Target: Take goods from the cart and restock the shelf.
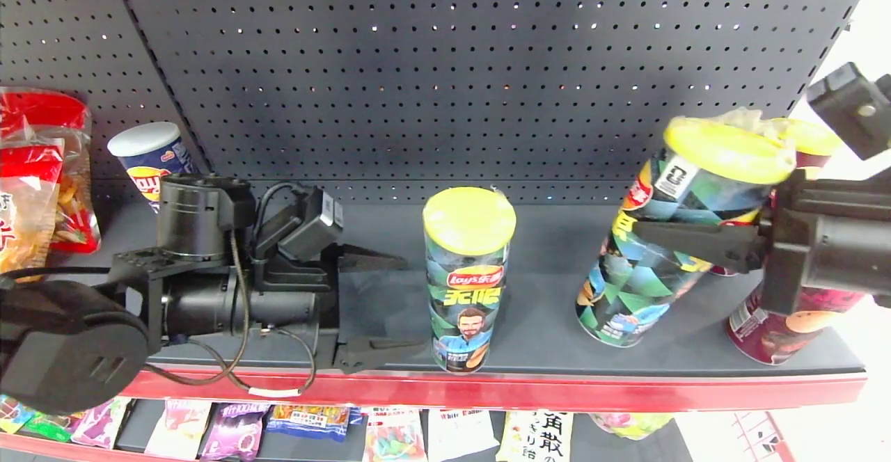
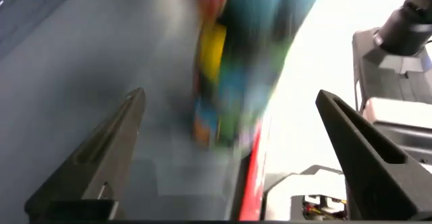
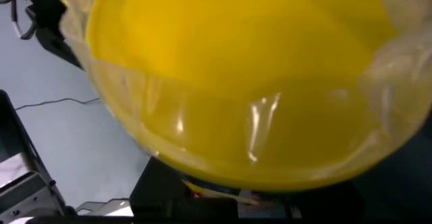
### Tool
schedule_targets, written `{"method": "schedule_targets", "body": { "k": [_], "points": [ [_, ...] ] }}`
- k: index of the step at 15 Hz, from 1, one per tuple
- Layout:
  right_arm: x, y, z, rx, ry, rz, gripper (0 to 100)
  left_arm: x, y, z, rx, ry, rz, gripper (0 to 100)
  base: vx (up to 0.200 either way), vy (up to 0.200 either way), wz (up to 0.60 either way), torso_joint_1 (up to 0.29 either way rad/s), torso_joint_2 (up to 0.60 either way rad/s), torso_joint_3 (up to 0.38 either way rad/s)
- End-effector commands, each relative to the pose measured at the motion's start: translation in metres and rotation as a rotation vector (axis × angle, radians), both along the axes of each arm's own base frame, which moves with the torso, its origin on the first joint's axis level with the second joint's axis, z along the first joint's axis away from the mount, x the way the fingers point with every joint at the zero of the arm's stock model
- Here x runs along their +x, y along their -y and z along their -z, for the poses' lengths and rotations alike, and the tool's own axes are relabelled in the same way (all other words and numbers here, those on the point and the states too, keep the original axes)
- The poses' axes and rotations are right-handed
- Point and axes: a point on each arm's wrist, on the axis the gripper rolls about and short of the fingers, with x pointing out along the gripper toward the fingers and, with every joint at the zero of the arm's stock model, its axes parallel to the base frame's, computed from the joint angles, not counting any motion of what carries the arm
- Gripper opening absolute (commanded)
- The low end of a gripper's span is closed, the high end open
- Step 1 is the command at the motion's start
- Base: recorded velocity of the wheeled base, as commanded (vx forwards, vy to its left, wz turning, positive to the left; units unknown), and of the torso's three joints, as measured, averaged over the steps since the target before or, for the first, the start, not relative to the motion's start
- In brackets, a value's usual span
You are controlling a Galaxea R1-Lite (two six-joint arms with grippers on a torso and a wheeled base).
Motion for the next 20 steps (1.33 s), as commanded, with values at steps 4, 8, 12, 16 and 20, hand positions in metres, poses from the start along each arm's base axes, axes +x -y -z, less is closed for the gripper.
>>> {"method": "schedule_targets", "body": {
  "k": [4, 8, 12, 16, 20],
  "points": [
    [0.082, -0.052, 0.023, -0.002, -0.004, -0.037, 0, -0.043, -0.047, -0.01, -0.017, 0.009, -0.148, 100, 0.0, 0.0, 0.0, 0.0, 0.0, 0.0],
    [0.113, -0.071, 0.027, -0.003, 0.0, -0.044, 0, -0.082, -0.062, -0.012, -0.057, -0.079, -0.318, 100, 0.0, 0.0, 0.0, 0.0, 0.0, 0.0],
    [0.133, -0.084, 0.034, -0.015, 0.003, -0.052, 0, -0.091, -0.065, -0.012, -0.062, -0.065, -0.344, 100, 0.0, 0.0, 0.0, 0.0, 0.0, 0.0],
    [0.144, -0.095, 0.041, -0.017, -0.004, -0.064, 0, -0.09, -0.065, -0.012, -0.062, -0.073, -0.355, 100, 0.0, 0.0, 0.0, 0.0, 0.0, 0.0],
    [0.146, -0.099, 0.045, -0.021, -0.012, -0.072, 0, -0.09, -0.065, -0.013, -0.067, -0.081, -0.358, 100, 0.0, 0.0, 0.0, 0.0, 0.0, 0.0]
  ]
}}
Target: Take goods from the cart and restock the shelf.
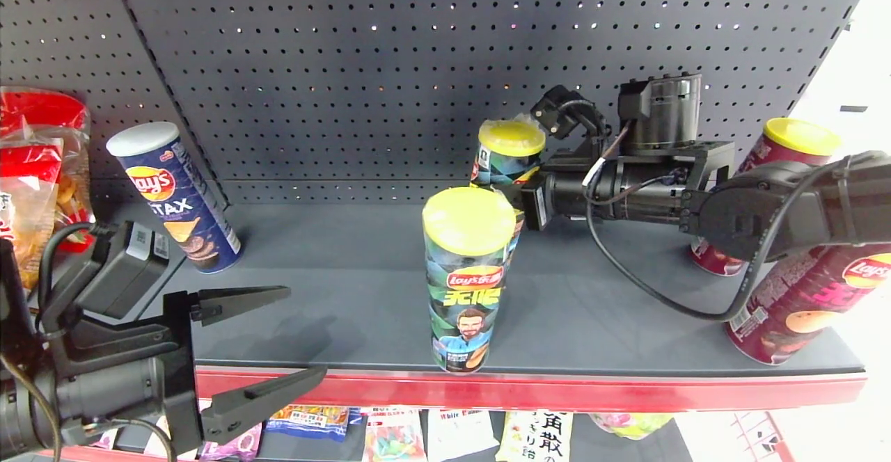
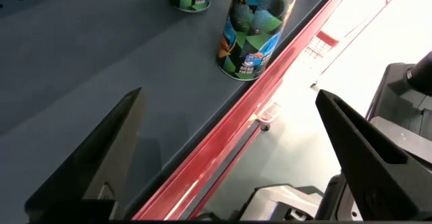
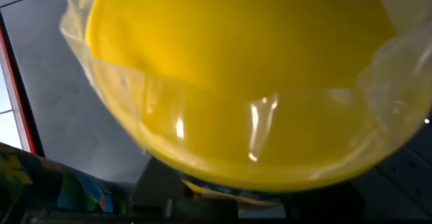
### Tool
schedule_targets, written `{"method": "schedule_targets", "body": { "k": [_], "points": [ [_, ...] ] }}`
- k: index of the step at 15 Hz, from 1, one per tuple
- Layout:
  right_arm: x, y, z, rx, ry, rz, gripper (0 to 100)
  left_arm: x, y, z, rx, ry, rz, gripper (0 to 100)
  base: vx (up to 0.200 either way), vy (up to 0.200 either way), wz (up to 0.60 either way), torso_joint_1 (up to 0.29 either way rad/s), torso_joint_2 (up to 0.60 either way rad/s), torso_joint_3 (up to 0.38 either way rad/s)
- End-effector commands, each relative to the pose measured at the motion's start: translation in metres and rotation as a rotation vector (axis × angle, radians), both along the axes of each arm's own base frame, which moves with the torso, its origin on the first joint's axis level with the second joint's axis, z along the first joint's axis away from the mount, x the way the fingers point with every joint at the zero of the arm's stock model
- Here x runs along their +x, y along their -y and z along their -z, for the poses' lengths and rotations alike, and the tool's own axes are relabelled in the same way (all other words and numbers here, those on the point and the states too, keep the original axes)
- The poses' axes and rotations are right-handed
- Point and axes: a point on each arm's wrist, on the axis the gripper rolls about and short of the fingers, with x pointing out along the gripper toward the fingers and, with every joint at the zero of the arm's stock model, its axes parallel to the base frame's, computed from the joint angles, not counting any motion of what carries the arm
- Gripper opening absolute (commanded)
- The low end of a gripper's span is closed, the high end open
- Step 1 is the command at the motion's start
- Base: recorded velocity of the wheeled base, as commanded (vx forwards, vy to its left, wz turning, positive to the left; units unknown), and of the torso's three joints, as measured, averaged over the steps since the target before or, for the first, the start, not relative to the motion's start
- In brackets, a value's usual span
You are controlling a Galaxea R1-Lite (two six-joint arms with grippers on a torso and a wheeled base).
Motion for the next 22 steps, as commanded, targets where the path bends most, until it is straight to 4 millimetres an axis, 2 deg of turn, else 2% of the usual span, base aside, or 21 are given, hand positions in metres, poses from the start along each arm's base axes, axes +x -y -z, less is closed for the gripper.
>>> {"method": "schedule_targets", "body": {
  "k": [1, 2, 3, 8, 15, 16, 20, 22],
  "points": [
    [0.0, -0.002, 0.003, -0.004, -0.007, -0.006, 0, 0.001, 0.0, 0.0, 0.001, -0.003, 0.0, 100, 0.0, 0.0, 0.0, 0.0, 0.0, 0.0],
    [-0.001, -0.003, 0.003, -0.005, -0.008, -0.009, 0, 0.001, 0.0, 0.0, 0.001, -0.003, 0.0, 100, 0.0, 0.0, 0.0, 0.0, 0.0, 0.0],
    [-0.001, -0.003, 0.003, -0.005, -0.008, -0.009, 100, 0.001, 0.0, 0.0, 0.0, -0.004, -0.001, 100, 0.0, 0.0, 0.0, 0.0, 0.0, 0.0],
    [-0.019, 0.007, 0.0, -0.012, -0.015, 0.002, 100, 0.001, 0.0, 0.001, 0.005, -0.002, -0.014, 100, 0.0, 0.0, 0.0, 0.0, 0.0, 0.0],
    [-0.057, 0.059, 0.006, -0.058, -0.056, 0.16, 100, 0.009, 0.003, 0.008, 0.034, -0.027, -0.023, 100, 0.0, 0.0, 0.0, 0.0, 0.0, 0.0],
    [-0.06, 0.061, 0.006, -0.06, -0.057, 0.166, 100, 0.01, 0.003, 0.009, 0.036, -0.028, -0.023, 100, 0.0, 0.0, 0.0, 0.0, 0.0, 0.0],
    [-0.091, 0.084, 0.017, -0.088, -0.088, 0.225, 100, 0.022, 0.007, 0.014, 0.073, -0.028, -0.004, 100, 0.0, 0.0, 0.0, 0.0, 0.0, 0.0],
    [-0.113, 0.094, 0.021, -0.092, -0.094, 0.225, 100, 0.031, 0.01, 0.018, 0.102, -0.022, 0.008, 100, 0.0, 0.0, 0.0, 0.0, 0.0, 0.0]
  ]
}}
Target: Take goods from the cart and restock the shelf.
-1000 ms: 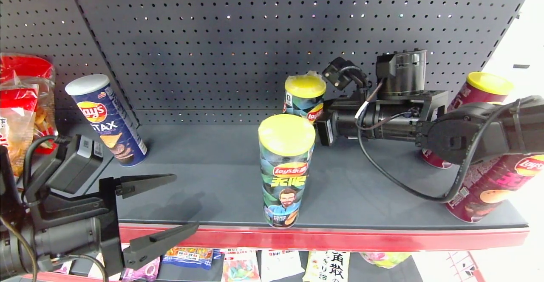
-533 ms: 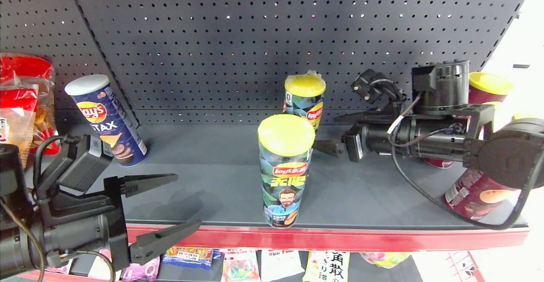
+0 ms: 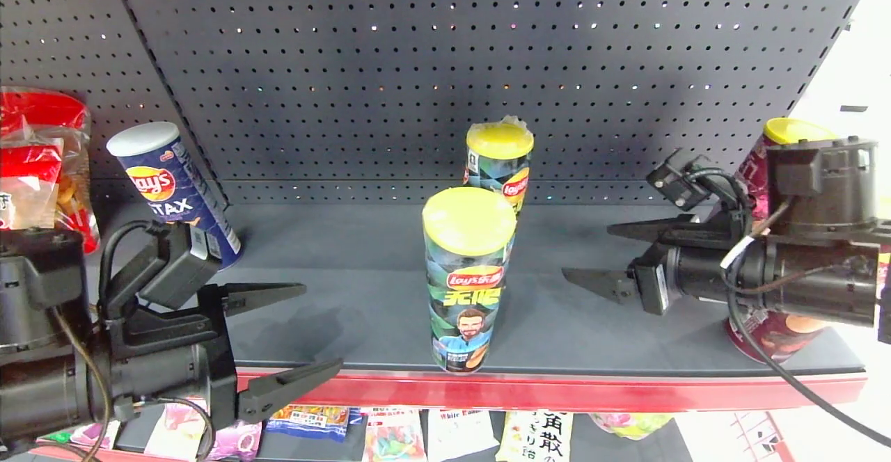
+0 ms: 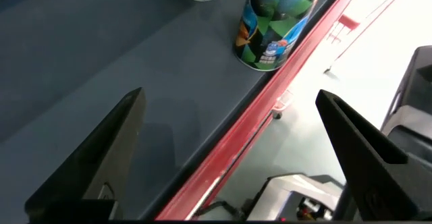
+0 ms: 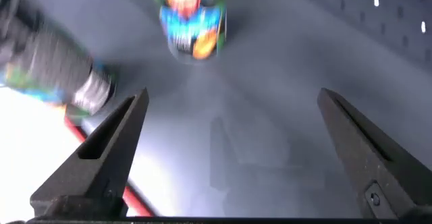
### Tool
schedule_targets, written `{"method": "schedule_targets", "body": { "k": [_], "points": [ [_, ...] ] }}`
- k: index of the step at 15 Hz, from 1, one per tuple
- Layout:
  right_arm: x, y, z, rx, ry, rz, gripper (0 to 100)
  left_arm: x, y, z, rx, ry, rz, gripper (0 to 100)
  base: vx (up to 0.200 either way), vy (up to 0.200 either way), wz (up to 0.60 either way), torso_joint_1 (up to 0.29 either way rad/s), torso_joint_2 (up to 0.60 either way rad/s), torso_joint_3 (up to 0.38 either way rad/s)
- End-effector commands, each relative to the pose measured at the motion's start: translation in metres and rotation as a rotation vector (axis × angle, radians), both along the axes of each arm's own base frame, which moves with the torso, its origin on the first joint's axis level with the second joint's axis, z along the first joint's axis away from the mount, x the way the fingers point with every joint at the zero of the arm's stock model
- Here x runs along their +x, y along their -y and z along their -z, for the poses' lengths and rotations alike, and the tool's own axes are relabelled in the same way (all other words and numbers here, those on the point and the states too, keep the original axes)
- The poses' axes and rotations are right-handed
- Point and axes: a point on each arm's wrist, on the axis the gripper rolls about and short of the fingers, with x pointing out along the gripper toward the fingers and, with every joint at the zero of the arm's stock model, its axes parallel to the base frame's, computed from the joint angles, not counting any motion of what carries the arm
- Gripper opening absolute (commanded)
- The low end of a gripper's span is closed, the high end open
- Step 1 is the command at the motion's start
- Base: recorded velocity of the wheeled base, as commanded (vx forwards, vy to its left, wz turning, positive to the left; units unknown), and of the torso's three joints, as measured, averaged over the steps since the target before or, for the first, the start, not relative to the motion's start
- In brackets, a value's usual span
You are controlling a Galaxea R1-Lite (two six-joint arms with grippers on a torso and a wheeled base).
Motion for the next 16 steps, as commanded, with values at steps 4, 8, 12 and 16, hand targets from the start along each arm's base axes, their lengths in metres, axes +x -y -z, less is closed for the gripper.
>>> {"method": "schedule_targets", "body": {
  "k": [4, 8, 12, 16],
  "points": [
    [-0.078, 0.028, 0.005, 0.021, 0.04, -0.043, 100, 0.021, 0.009, 0.019, 0.069, -0.04, 0.038, 100, 0.0, 0.0, 0.0, 0.0, 0.0, 0.0],
    [-0.112, 0.041, 0.0, 0.063, 0.111, -0.067, 100, 0.038, 0.029, 0.025, 0.084, -0.054, 0.091, 100, 0.0, 0.0, 0.0, 0.0, 0.0, 0.0],
    [-0.125, 0.059, -0.013, 0.094, 0.203, 0.025, 100, 0.063, 0.043, 0.032, 0.098, -0.029, 0.071, 100, 0.0, 0.0, 0.0, 0.0, 0.0, 0.0],
    [-0.127, 0.069, -0.018, 0.14, 0.207, 0.113, 100, 0.068, 0.058, 0.036, 0.102, -0.037, 0.105, 100, 0.0, 0.0, 0.0, 0.0, 0.0, 0.0]
  ]
}}
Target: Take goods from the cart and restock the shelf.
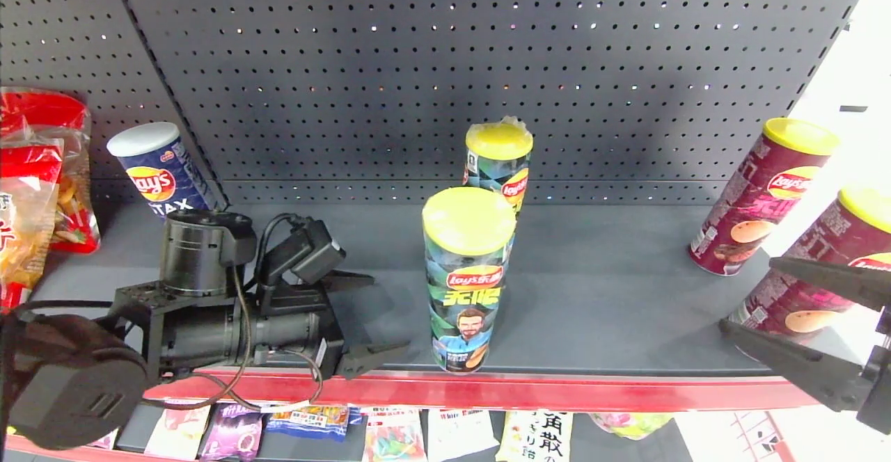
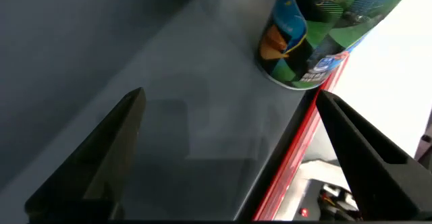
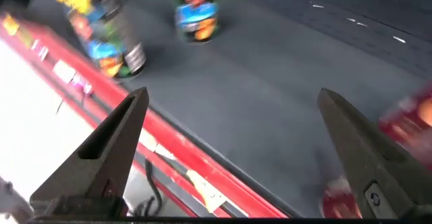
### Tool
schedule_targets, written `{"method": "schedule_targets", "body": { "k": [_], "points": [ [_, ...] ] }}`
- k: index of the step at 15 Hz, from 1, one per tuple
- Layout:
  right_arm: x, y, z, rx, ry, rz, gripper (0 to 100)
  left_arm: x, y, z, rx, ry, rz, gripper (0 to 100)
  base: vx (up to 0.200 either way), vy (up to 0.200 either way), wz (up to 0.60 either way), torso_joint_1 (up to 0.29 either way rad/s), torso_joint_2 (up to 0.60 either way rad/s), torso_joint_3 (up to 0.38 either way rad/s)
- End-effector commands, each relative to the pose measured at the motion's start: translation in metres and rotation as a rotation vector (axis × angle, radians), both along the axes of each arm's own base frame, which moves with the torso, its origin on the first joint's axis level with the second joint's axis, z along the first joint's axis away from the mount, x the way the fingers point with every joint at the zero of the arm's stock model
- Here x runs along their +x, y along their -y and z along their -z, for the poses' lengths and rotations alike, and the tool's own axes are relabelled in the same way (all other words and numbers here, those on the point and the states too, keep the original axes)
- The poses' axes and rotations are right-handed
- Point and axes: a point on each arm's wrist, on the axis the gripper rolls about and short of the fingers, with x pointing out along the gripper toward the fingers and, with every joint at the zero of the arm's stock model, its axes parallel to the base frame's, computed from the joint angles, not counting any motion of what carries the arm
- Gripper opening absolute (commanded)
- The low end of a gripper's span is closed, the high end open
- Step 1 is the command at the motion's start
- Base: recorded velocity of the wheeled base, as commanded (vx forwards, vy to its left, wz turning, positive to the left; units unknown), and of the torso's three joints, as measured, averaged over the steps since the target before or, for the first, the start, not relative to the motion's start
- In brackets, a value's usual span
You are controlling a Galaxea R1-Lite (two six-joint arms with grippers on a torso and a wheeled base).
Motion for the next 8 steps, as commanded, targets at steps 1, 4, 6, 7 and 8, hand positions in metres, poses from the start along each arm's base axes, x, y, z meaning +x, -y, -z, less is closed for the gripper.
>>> {"method": "schedule_targets", "body": {
  "k": [1, 4, 6, 7, 8],
  "points": [
    [-0.003, 0.003, -0.003, 0.014, 0.02, 0.017, 100, 0.005, 0.007, 0.006, 0.006, -0.016, 0.015, 100, 0.0, 0.0, 0.0, 0.0, 0.0, 0.0],
    [-0.003, 0.003, -0.006, 0.02, 0.025, 0.02, 100, 0.013, 0.014, 0.007, 0.007, -0.013, 0.024, 100, 0.0, 0.0, 0.0, 0.0, 0.0, 0.0],
    [-0.003, 0.003, -0.006, 0.02, 0.025, 0.02, 100, 0.018, 0.016, 0.008, 0.006, -0.011, 0.024, 100, 0.0, 0.0, 0.0, 0.0, 0.0, 0.0],
    [-0.003, 0.003, -0.006, 0.02, 0.025, 0.02, 100, 0.02, 0.017, 0.008, 0.005, -0.009, 0.024, 100, 0.0, 0.0, 0.0, 0.0, 0.0, 0.0],
    [-0.003, 0.003, -0.007, 0.021, 0.028, 0.02, 100, 0.021, 0.018, 0.008, 0.004, -0.007, 0.024, 100, 0.0, 0.0, 0.0, 0.0, 0.0, 0.0]
  ]
}}
